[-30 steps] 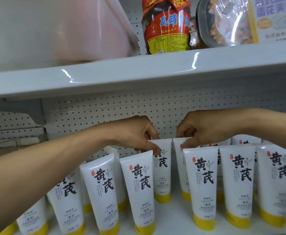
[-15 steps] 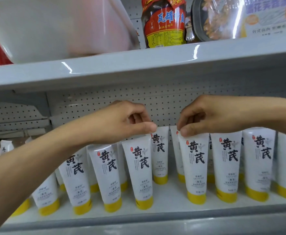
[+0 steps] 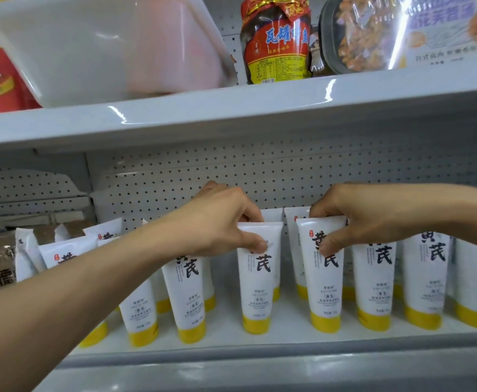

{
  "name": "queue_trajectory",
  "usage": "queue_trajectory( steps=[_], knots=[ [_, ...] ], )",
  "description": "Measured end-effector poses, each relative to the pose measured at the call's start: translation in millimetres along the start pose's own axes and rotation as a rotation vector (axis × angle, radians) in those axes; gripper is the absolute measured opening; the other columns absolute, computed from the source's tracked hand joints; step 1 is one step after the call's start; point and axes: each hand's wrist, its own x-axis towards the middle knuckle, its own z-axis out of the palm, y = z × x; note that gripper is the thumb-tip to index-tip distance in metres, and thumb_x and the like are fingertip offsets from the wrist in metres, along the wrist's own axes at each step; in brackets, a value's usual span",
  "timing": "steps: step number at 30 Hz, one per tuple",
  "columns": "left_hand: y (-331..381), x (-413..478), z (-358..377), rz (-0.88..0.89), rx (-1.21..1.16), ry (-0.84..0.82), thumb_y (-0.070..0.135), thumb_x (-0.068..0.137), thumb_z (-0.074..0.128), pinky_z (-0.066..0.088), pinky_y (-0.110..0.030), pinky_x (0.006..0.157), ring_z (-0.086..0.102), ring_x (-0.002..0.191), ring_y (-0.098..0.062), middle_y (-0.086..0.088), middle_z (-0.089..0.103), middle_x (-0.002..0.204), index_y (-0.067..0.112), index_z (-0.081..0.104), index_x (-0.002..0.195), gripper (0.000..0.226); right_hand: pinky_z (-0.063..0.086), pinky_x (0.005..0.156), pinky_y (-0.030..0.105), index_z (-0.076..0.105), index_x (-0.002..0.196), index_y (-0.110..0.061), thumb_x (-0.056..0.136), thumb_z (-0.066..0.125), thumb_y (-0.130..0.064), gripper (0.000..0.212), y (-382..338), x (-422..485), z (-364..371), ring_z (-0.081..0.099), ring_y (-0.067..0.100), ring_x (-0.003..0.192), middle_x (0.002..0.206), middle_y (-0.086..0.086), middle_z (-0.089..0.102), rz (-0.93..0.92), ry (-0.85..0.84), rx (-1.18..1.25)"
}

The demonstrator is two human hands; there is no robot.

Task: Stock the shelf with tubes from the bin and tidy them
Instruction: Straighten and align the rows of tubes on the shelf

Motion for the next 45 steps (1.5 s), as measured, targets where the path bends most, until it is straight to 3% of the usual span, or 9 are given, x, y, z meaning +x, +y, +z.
queue_trajectory(
  steps=[5, 10, 16, 23, 29, 36, 40, 43, 45],
  knots=[
    [4, 9, 8, -0.006, -0.082, 0.018, 0.047, 0.076, 0.075, 0.039, -0.013, 0.063, 0.062, 0.082, -0.007, 0.012, 0.072, 0.084, 0.031, 0.074, 0.09, 0.021, 0.058, 0.07, 0.034, 0.067, 0.082, -0.03, 0.08, 0.072, -0.043, 0.014, 1, 0, 0, 0.066, 0.001, 0.07, 0.079, -0.02, 0.069, 0.0, 0.007, -0.009],
    [3, 10, 12, -0.009, -0.116, 0.036, 0.049, 0.075, 0.075, 0.034, -0.015, 0.063, 0.062, 0.082, -0.004, 0.016, 0.072, 0.082, 0.036, 0.074, 0.087, 0.017, 0.057, 0.067, 0.033, 0.066, 0.08, -0.028, 0.081, 0.072, -0.042, 0.016, 2, 2, 0, 0.065, 0.002, 0.067, 0.078, -0.019, 0.069, -0.018, 0.012, -0.013],
    [-1, 10, 14, -0.001, -0.147, 0.052, 0.049, 0.074, 0.075, 0.043, -0.021, 0.073, 0.064, 0.084, -0.007, 0.014, 0.073, 0.082, 0.035, 0.074, 0.089, 0.02, 0.055, 0.065, 0.032, 0.066, 0.08, -0.025, 0.08, 0.072, -0.044, 0.02, 2, 4, 1, 0.064, 0.003, 0.066, 0.079, -0.019, 0.068, -0.014, 0.019, -0.026],
    [0, 12, 14, 0.007, -0.161, 0.029, 0.047, 0.076, 0.075, 0.045, -0.02, 0.073, 0.065, 0.084, -0.008, 0.013, 0.073, 0.083, 0.032, 0.073, 0.091, 0.022, 0.058, 0.068, 0.034, 0.067, 0.082, -0.028, 0.08, 0.072, -0.045, 0.018, 3, 2, 1, 0.065, 0.0, 0.068, 0.08, -0.022, 0.069, -0.014, 0.009, -0.013],
    [0, 11, 14, -0.017, -0.2, -0.001, 0.045, 0.076, 0.076, 0.053, -0.035, 0.081, 0.067, 0.086, -0.008, 0.011, 0.074, 0.087, 0.03, 0.074, 0.093, 0.023, 0.058, 0.067, 0.03, 0.066, 0.081, -0.03, 0.081, 0.07, -0.045, 0.016, 3, 1, 0, 0.066, -0.002, 0.068, 0.081, -0.025, 0.068, -0.016, 0.001, -0.001],
    [1, 11, 14, -0.03, -0.206, -0.001, 0.046, 0.076, 0.076, 0.053, -0.032, 0.083, 0.066, 0.084, 0.0, 0.017, 0.073, 0.086, 0.032, 0.074, 0.092, 0.021, 0.058, 0.069, 0.035, 0.066, 0.082, -0.029, 0.081, 0.07, -0.047, 0.018, 4, 1, 1, 0.066, 0.0, 0.068, 0.082, -0.022, 0.069, -0.021, -0.002, -0.025],
    [-2, 11, 11, -0.01, -0.227, -0.04, 0.049, 0.076, 0.075, 0.053, -0.03, 0.086, 0.066, 0.089, 0.002, 0.02, 0.073, 0.089, 0.035, 0.073, 0.096, 0.025, 0.057, 0.068, 0.029, 0.065, 0.085, -0.033, 0.081, 0.068, -0.051, 0.019, 4, 1, -1, 0.066, -0.002, 0.071, 0.082, -0.024, 0.069, -0.034, 0.001, 0.003],
    [-9, 6, -3, -0.022, -0.306, 0.005, 0.051, 0.082, 0.066, 0.043, -0.006, 0.081, 0.06, 0.095, 0.014, 0.026, 0.069, 0.1, 0.04, 0.067, 0.106, 0.026, 0.052, 0.071, 0.018, 0.066, 0.095, -0.037, 0.081, 0.064, -0.054, 0.022, 3, 1, -8, 0.063, -0.009, 0.079, 0.088, -0.026, 0.069, -0.063, 0.094, 0.051],
    [-20, -1, -15, -0.033, -0.362, 0.067, 0.044, 0.089, 0.059, 0.039, 0.0, 0.077, 0.057, 0.097, 0.019, 0.031, 0.066, 0.103, 0.041, 0.065, 0.109, 0.022, 0.049, 0.072, 0.016, 0.065, 0.096, -0.039, 0.082, 0.063, -0.052, 0.02, 3, 2, -13, 0.059, -0.012, 0.083, 0.089, -0.024, 0.067, -0.075, 0.172, 0.058]
  ],
)
